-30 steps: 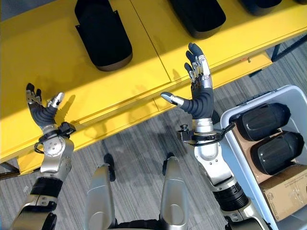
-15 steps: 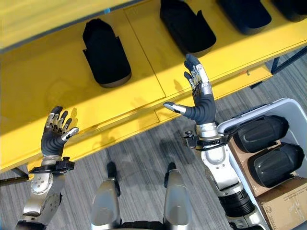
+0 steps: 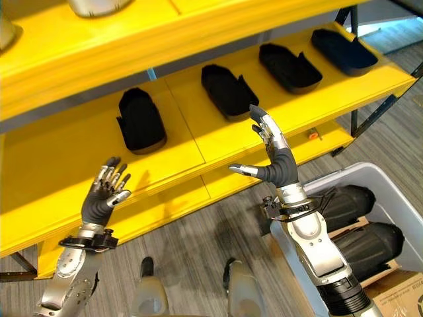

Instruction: Move parts from the plastic box to the shelf.

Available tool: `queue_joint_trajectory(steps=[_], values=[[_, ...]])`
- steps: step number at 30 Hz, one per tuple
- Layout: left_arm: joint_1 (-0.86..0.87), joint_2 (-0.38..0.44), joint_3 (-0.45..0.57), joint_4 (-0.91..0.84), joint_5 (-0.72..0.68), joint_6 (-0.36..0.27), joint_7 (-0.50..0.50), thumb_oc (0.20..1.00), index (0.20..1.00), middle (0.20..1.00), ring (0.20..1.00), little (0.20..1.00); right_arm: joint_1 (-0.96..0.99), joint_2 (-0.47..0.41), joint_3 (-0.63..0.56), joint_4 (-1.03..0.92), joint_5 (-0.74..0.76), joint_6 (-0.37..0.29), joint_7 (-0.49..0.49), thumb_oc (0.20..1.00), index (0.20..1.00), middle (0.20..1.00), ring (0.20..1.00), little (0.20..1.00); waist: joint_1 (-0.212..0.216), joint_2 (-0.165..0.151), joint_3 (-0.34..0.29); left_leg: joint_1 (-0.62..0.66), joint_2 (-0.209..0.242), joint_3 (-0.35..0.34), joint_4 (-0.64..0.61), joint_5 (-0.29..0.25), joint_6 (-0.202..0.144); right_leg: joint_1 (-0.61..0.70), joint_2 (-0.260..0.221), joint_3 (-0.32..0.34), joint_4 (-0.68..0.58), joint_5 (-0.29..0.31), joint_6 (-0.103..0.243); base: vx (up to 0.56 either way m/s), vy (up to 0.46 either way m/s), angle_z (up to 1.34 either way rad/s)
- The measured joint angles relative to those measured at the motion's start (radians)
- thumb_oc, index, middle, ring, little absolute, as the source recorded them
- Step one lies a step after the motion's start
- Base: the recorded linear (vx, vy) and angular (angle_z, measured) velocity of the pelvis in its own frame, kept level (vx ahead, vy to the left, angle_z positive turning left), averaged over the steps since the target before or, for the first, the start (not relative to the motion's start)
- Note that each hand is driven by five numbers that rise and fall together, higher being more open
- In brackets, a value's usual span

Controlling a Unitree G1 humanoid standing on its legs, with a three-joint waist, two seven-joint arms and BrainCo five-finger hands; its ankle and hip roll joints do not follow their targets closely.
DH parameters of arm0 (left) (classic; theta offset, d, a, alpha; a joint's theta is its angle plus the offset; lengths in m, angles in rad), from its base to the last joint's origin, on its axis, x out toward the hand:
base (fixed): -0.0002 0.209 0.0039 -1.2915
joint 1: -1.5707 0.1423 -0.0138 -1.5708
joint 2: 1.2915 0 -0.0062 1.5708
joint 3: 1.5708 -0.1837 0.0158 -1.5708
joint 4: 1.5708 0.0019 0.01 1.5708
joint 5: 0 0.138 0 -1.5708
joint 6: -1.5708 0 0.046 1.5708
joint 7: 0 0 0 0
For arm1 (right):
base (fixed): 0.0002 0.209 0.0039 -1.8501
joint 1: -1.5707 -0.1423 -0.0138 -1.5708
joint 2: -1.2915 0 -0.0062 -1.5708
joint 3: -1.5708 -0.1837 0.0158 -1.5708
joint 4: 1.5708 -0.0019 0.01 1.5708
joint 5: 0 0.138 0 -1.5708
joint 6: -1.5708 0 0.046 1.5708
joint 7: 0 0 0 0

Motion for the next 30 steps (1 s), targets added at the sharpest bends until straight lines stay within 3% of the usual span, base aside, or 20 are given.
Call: queue_joint_trajectory(steps=[1, 2, 3, 4, 5, 6, 7, 11, 16, 23, 26, 29, 30], values=[[0.004, -0.006, -0.001, 0.0, 0.002, 0.002, -0.011, 1.0, 1.0, 1.0, 1.0, 1.0, 0.017, 0.004, -0.003, 0.0, 0.013, 0.001, 0.014, 1.0, 1.0, 1.0, 1.0, 1.0, -0.006, -0.01, -0.004, -0.003, -0.117, -0.007, 0.051, -0.109, 0.009, 0.026, -0.002, 0.027, -0.064, 0.038, 0.006, 0.11, 0.016, -0.36], [0.009, -0.017, 0.0, 0.003, 0.005, 0.001, -0.019, 1.0, 1.0, 1.0, 1.0, 1.0, 0.034, 0.01, -0.001, 0.0, 0.032, 0.005, 0.029, 1.0, 1.0, 1.0, 1.0, 1.0, 0.001, -0.015, -0.009, 0.005, -0.226, -0.01, 0.064, -0.17, 0.061, 0.05, -0.009, 0.048, -0.143, 0.079, 0.01, 0.15, 0.03, -0.63], [0.016, -0.015, 0.0, 0.003, 0.005, 0.001, -0.022, 1.0, 1.0, 1.0, 1.0, 1.0, 0.048, 0.017, 0.0, 0.002, 0.04, 0.008, 0.041, 1.0, 1.0, 1.0, 1.0, 1.0, 0.007, -0.013, -0.021, 0.012, -0.292, -0.018, 0.039, -0.184, 0.084, 0.063, -0.004, 0.05, -0.193, 0.108, 0.016, 0.1, 0.017, -0.69], [0.019, -0.014, 0.0, 0.001, 0.005, 0.001, -0.023, 1.0, 1.0, 1.0, 1.0, 1.0, 0.058, 0.031, 0.001, 0.002, 0.043, 0.008, 0.048, 1.0, 1.0, 1.0, 1.0, 1.0, 0.005, -0.007, -0.028, 0.022, -0.331, -0.034, 0.012, -0.194, 0.102, 0.073, 0.01, 0.064, -0.215, 0.122, 0.019, 0.12, 0.024, -0.69], [0.038, -0.022, 0.001, 0.0, 0.006, 0.002, -0.024, 1.0, 1.0, 1.0, 1.0, 1.0, 0.074, 0.043, 0.005, 0.008, 0.057, 0.013, 0.058, 1.0, 1.0, 1.0, 1.0, 1.0, 0.007, -0.003, -0.038, 0.051, -0.37, -0.098, -0.042, -0.193, 0.118, 0.076, 0.032, 0.077, -0.227, 0.13, 0.024, 0.08, 0.017, -0.79], [0.045, -0.019, -0.001, 0.014, 0.005, 0.002, -0.024, 1.0, 1.0, 1.0, 1.0, 1.0, 0.077, 0.073, 0.014, 0.03, 0.075, 0.02, 0.07, 1.0, 1.0, 1.0, 1.0, 1.0, 0.011, -0.013, -0.043, 0.069, -0.385, -0.159, -0.052, -0.184, 0.158, 0.064, 0.068, 0.113, -0.218, 0.134, 0.03, 0.13, 0.028, -0.95], [0.049, -0.019, -0.001, 0.026, 0.004, 0.012, -0.023, 1.0, 1.0, 1.0, 1.0, 1.0, 0.077, 0.093, 0.033, 0.048, 0.081, 0.032, 0.072, 1.0, 1.0, 1.0, 1.0, 1.0, 0.014, -0.032, -0.068, 0.067, -0.393, -0.174, -0.065, -0.189, 0.156, 0.049, 0.079, 0.137, -0.225, 0.135, 0.037, 0.1, 0.041, -0.8], [0.01, -0.016, -0.01, 0.029, -0.001, 0.036, -0.024, 1.0, 1.0, 1.0, 1.0, 1.0, 0.074, 0.111, 0.033, 0.044, 0.087, 0.044, 0.086, 1.0, 1.0, 1.0, 1.0, 1.0, -0.003, -0.04, -0.091, 0.094, -0.371, -0.114, -0.119, -0.155, 0.155, 0.085, 0.074, 0.137, -0.3, 0.165, 0.077, 0.07, 0.072, -0.37], [0.01, -0.01, -0.009, 0.027, 0.006, 0.033, -0.022, 1.0, 1.0, 1.0, 1.0, 1.0, 0.053, 0.117, 0.037, 0.048, 0.094, 0.055, 0.089, 1.0, 1.0, 1.0, 1.0, 1.0, 0.003, -0.028, -0.105, 0.17, -0.354, -0.052, -0.167, -0.155, 0.155, 0.156, 0.08, 0.174, -0.382, 0.198, 0.073, 0.07, 0.082, -0.35], [0.033, -0.013, -0.008, 0.025, 0.009, 0.033, -0.016, 1.0, 1.0, 1.0, 1.0, 1.0, 0.051, 0.127, 0.049, 0.048, 0.115, 0.073, 0.1, 1.0, 1.0, 1.0, 1.0, 1.0, 0.005, -0.04, -0.133, 0.222, -0.337, 0.033, -0.202, -0.158, 0.151, 0.196, 0.104, 0.264, -0.435, 0.224, 0.078, 0.02, 0.065, -0.43], [0.031, -0.013, -0.011, 0.023, 0.015, 0.033, -0.016, 1.0, 1.0, 1.0, 1.0, 1.0, 0.052, 0.128, 0.053, 0.048, 0.115, 0.074, 0.101, 1.0, 1.0, 1.0, 1.0, 1.0, -0.017, -0.043, -0.141, 0.228, -0.331, 0.071, -0.219, -0.159, 0.15, 0.178, 0.121, 0.3, -0.426, 0.226, 0.087, -0.04, 0.058, -0.36], [0.029, -0.009, -0.008, 0.018, 0.017, 0.033, -0.01, 1.0, 1.0, 1.0, 1.0, 1.0, 0.04, 0.134, 0.078, 0.048, 0.114, 0.074, 0.098, 1.0, 1.0, 1.0, 1.0, 1.0, -0.017, -0.045, -0.143, 0.22, -0.332, 0.139, -0.214, -0.16, 0.148, 0.144, 0.13, 0.349, -0.401, 0.235, 0.1, -0.15, 0.016, -0.74], [0.038, -0.005, -0.002, 0.005, 0.017, 0.029, 0.007, 1.0, 1.0, 1.0, 1.0, 1.0, -0.007, 0.157, 0.111, 0.069, 0.113, 0.074, 0.091, 1.0, 1.0, 1.0, 1.0, 1.0, 0.004, -0.036, -0.146, 0.199, -0.312, 0.233, -0.214, -0.167, 0.152, 0.105, 0.119, 0.27, -0.408, 0.229, 0.12, -0.16, -0.07, -1.73]])
